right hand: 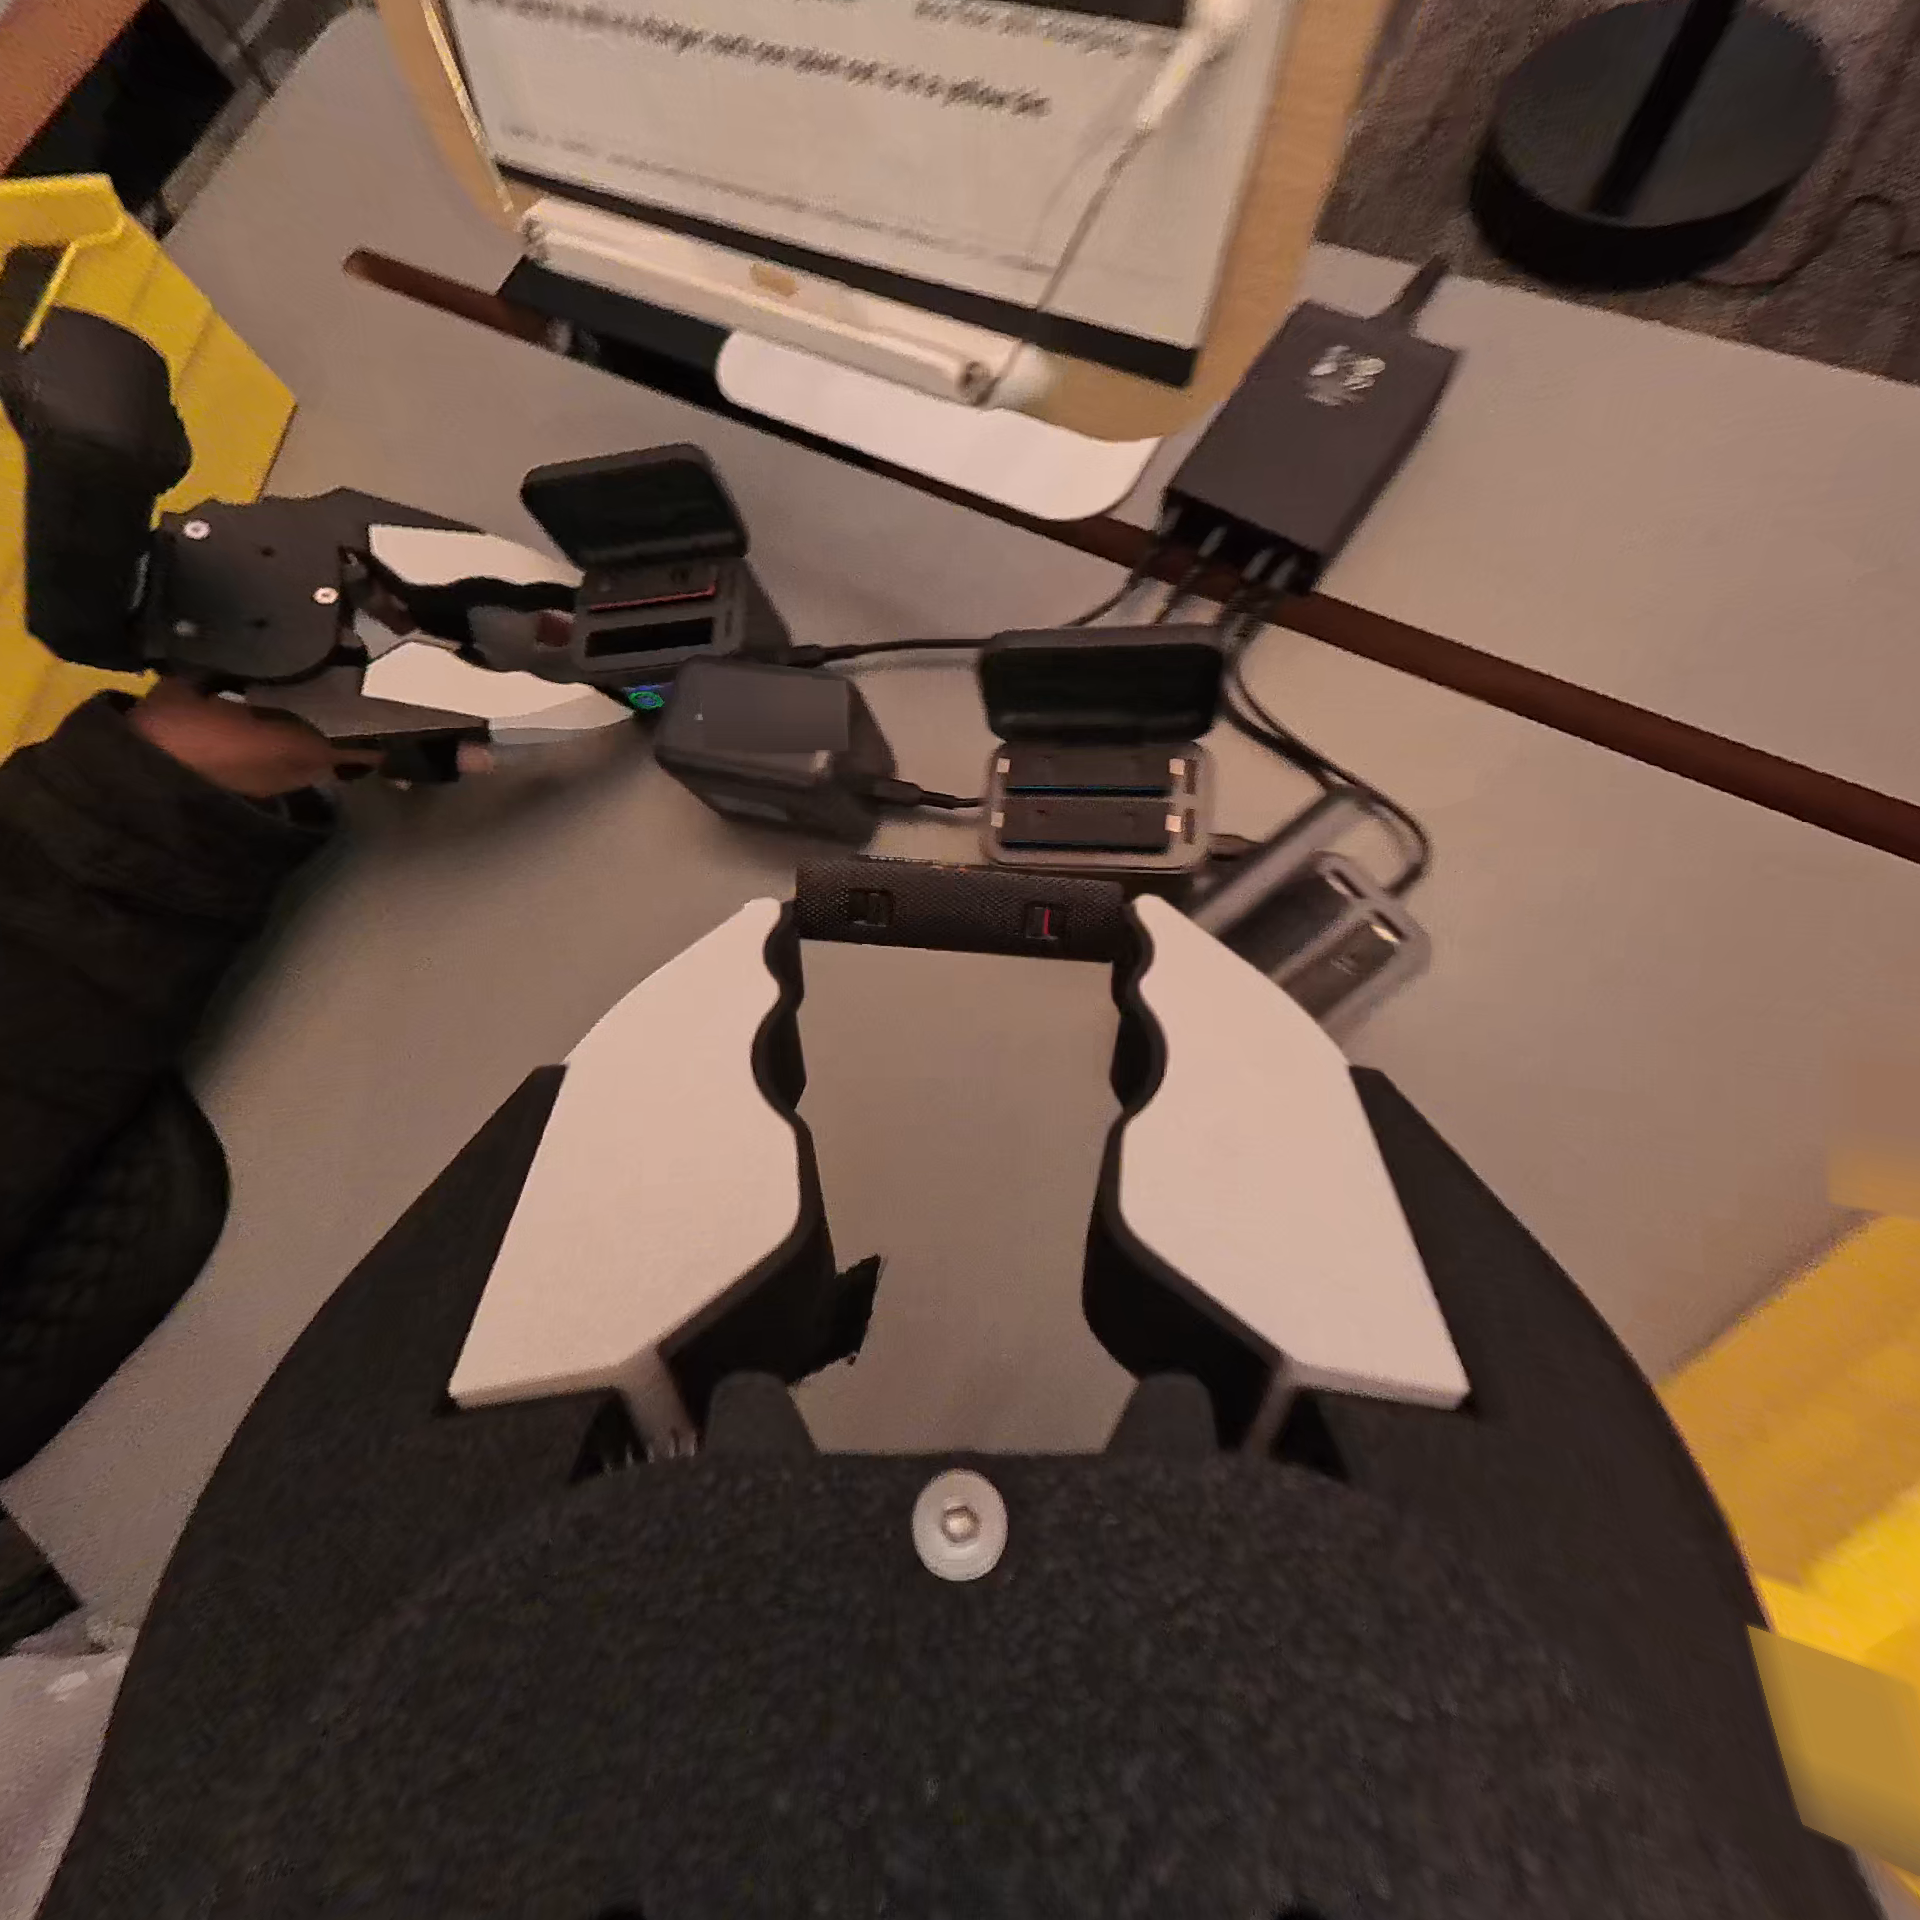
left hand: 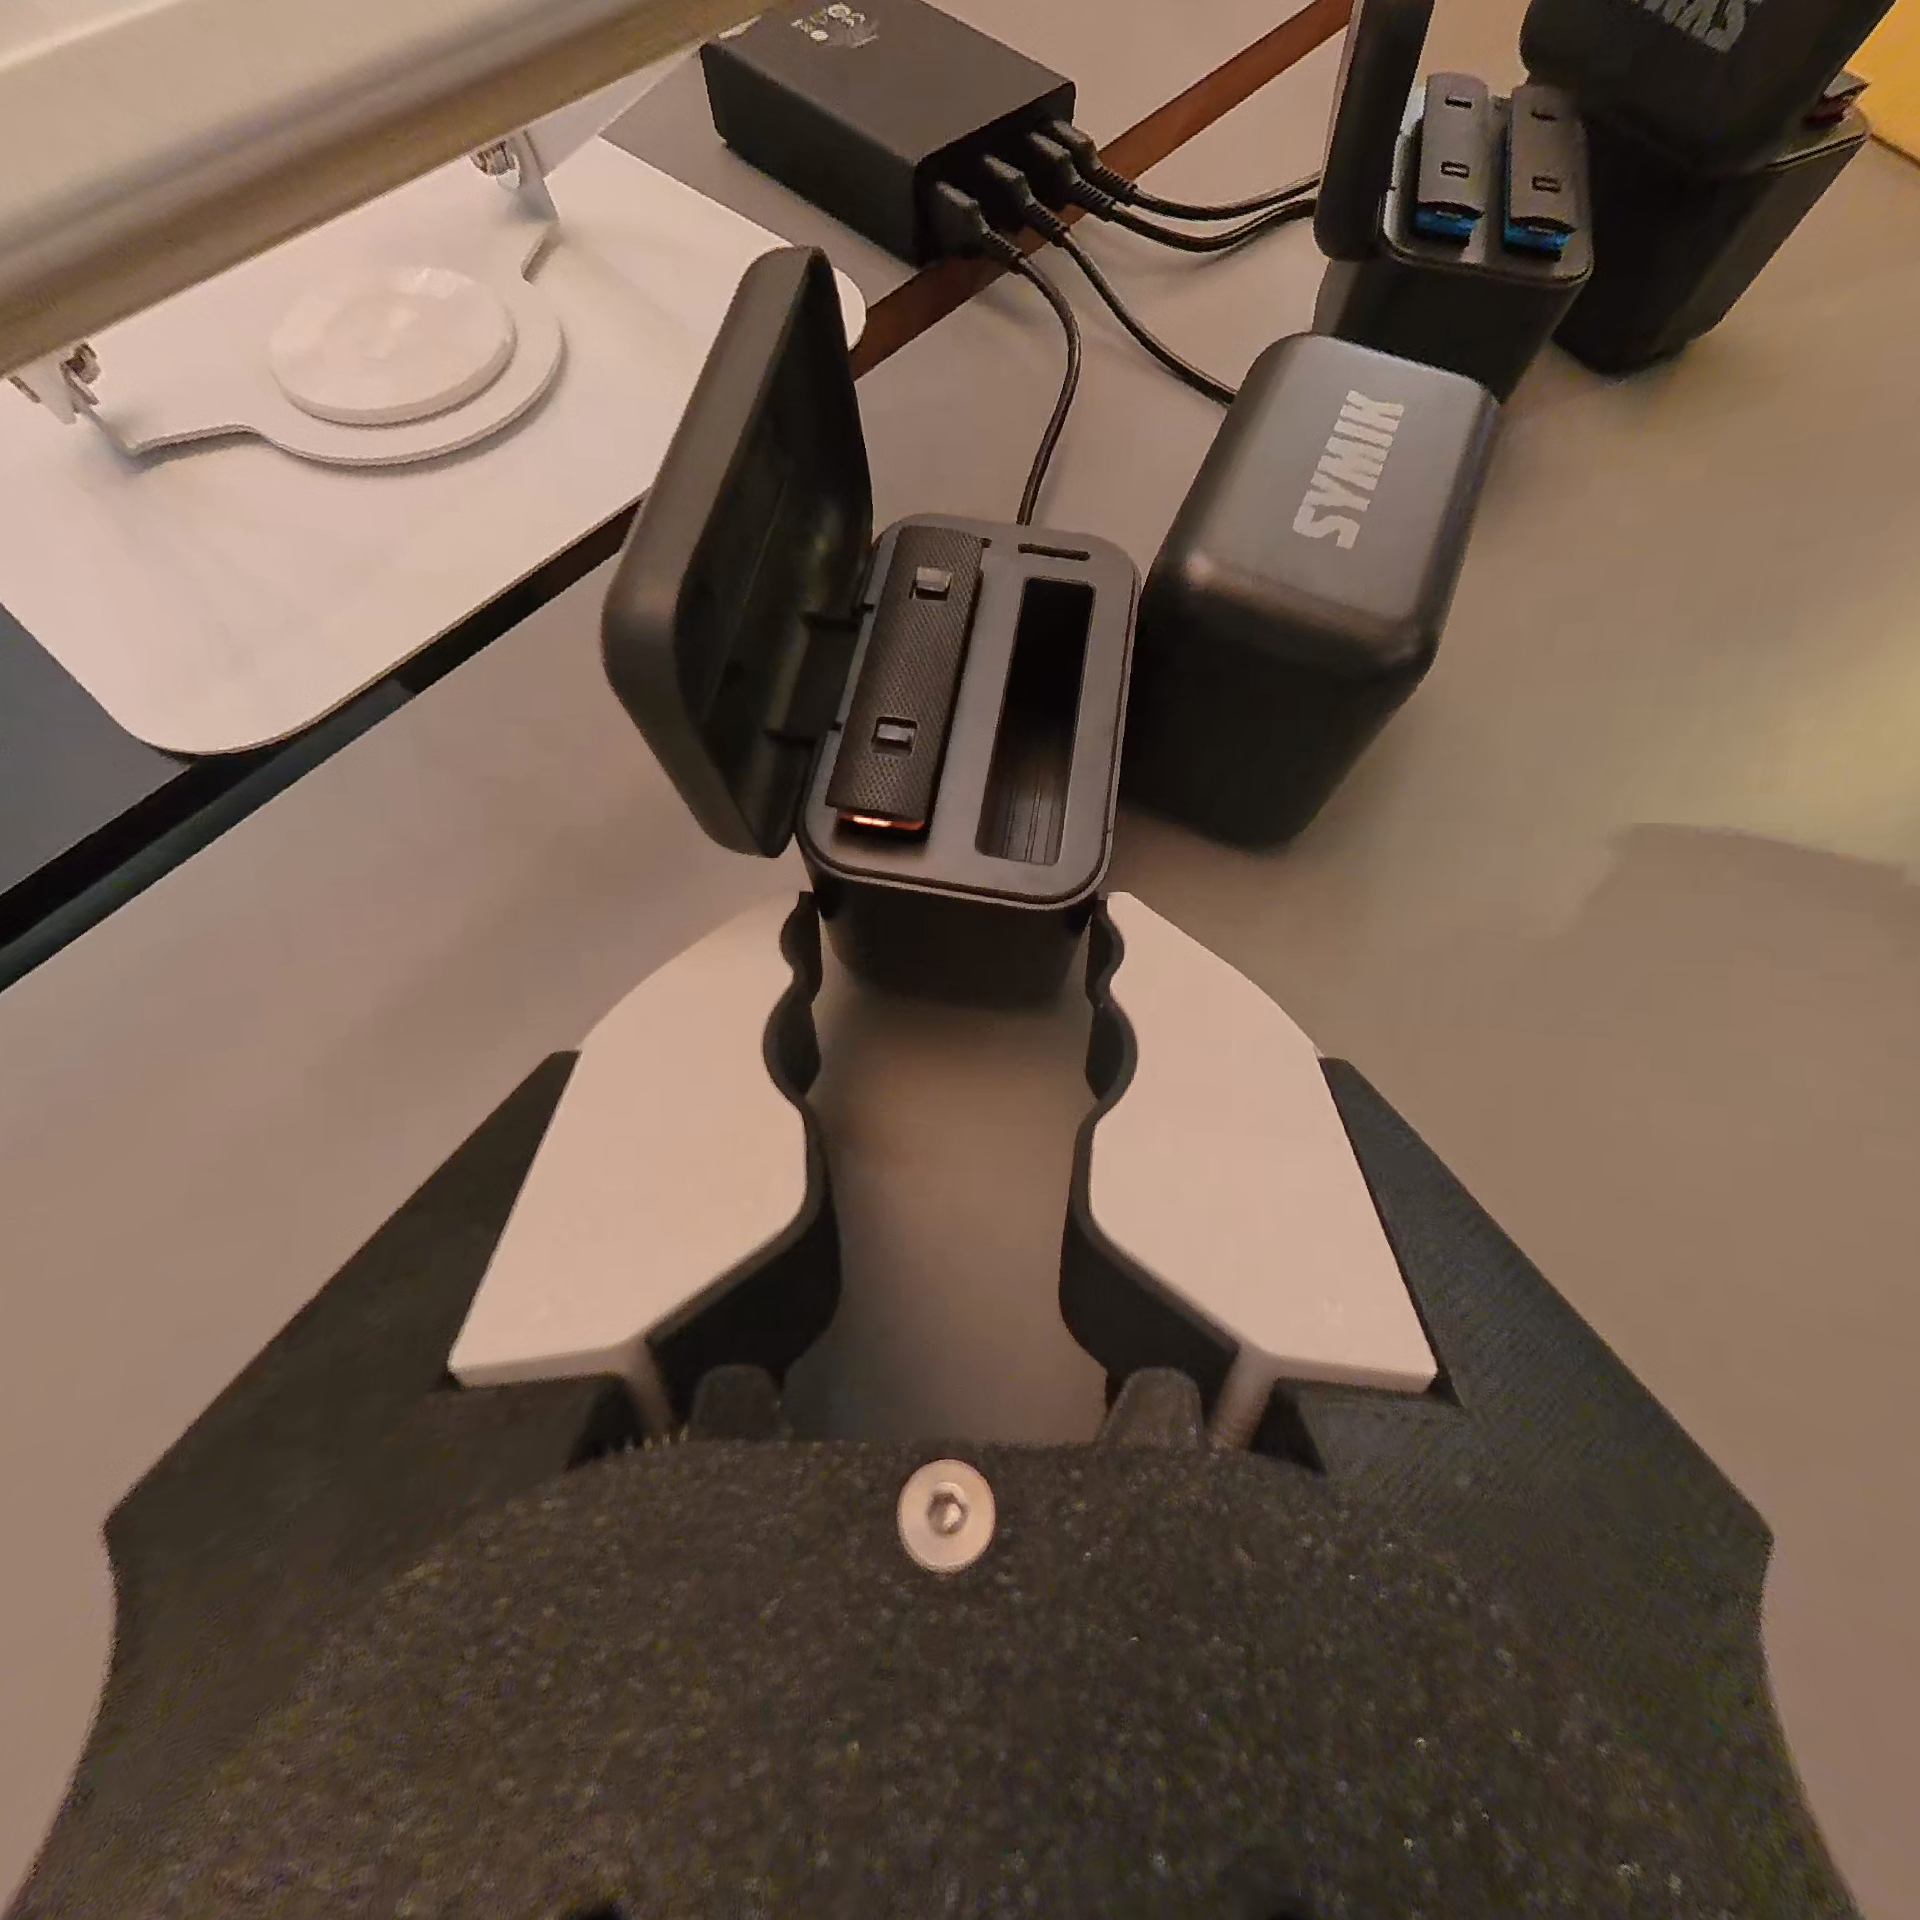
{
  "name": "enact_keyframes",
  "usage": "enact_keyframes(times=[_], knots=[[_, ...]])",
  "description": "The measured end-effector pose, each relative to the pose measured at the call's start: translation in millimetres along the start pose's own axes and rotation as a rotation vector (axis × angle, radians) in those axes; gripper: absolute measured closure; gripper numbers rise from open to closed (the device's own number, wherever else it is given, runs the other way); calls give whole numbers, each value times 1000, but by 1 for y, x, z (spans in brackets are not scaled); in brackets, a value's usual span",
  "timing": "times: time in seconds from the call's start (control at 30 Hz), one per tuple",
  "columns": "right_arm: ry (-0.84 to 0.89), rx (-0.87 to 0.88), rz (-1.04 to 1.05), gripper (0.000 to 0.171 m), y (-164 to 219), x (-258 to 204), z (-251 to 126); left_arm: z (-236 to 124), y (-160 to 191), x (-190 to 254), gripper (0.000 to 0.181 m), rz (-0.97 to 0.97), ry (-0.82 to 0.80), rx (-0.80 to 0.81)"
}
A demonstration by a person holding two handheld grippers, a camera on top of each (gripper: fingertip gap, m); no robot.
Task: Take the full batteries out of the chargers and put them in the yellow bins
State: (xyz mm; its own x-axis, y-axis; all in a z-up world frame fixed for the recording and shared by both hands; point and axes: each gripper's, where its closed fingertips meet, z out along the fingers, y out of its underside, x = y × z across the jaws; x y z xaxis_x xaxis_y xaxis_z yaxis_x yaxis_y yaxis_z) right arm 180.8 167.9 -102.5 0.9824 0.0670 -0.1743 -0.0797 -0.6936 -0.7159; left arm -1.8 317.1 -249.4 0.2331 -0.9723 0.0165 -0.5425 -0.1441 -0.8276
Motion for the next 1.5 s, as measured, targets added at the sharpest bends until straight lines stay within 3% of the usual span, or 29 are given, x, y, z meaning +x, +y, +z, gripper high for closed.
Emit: enact_keyframes(times=[0.33, 0.63, 0.83, 1.1, 1.5], knots=[[351, -21, 177, 113, 31, 163, -90, -4, -3, -1, 133, -14, 7, 23], [508, -158, 341, 113, 62, 251, -90, -2, 1, -2, 133, -9, 5, 14], [505, -249, 376, 113, 90, 244, -75, -1, 4, -2, 133, -3, 0, 1], [517, -215, 403, 113, 138, 207, -76, -3, 4, -4, 133, -3, 2, -2], [561, -159, 526, 112, 168, 209, -52, -5, 6, -8, 133, -17, 1, 1]])
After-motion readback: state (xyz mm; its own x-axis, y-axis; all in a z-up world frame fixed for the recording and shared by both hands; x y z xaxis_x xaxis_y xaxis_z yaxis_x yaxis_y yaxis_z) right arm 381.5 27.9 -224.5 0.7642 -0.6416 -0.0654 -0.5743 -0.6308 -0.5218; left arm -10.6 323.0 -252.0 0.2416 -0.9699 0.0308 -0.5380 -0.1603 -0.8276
